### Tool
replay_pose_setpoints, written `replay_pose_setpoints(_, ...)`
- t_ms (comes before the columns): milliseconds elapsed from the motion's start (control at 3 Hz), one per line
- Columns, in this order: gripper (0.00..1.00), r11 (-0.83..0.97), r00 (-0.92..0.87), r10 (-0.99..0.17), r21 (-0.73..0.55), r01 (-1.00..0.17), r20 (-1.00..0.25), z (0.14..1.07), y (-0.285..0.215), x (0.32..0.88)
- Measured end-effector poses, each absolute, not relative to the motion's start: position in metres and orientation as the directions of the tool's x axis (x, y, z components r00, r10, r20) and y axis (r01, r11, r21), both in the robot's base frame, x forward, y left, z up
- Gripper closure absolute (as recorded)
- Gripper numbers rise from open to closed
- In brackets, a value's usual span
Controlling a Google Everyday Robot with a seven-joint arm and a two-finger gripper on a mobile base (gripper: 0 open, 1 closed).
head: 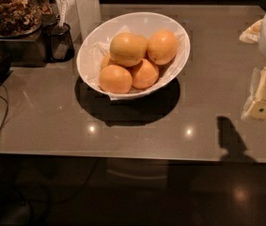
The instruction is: Pick orange from white bowl
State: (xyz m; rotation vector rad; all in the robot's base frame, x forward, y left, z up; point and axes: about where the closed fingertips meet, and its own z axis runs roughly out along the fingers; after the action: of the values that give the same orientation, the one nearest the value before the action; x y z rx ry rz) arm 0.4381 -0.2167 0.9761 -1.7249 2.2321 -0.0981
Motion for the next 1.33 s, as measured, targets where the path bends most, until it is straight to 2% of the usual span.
replay_pose_setpoints(667, 0.0, 0.265, -0.211, -0.951, -0.246, -0.932, -0.226, 0.979, -0.211, 0.441)
replay_pose_setpoints(1333, 0.0, 0.163, -0.087, -0.946, -0.227, -0.96, -0.313, 0.99, -0.15, 0.483)
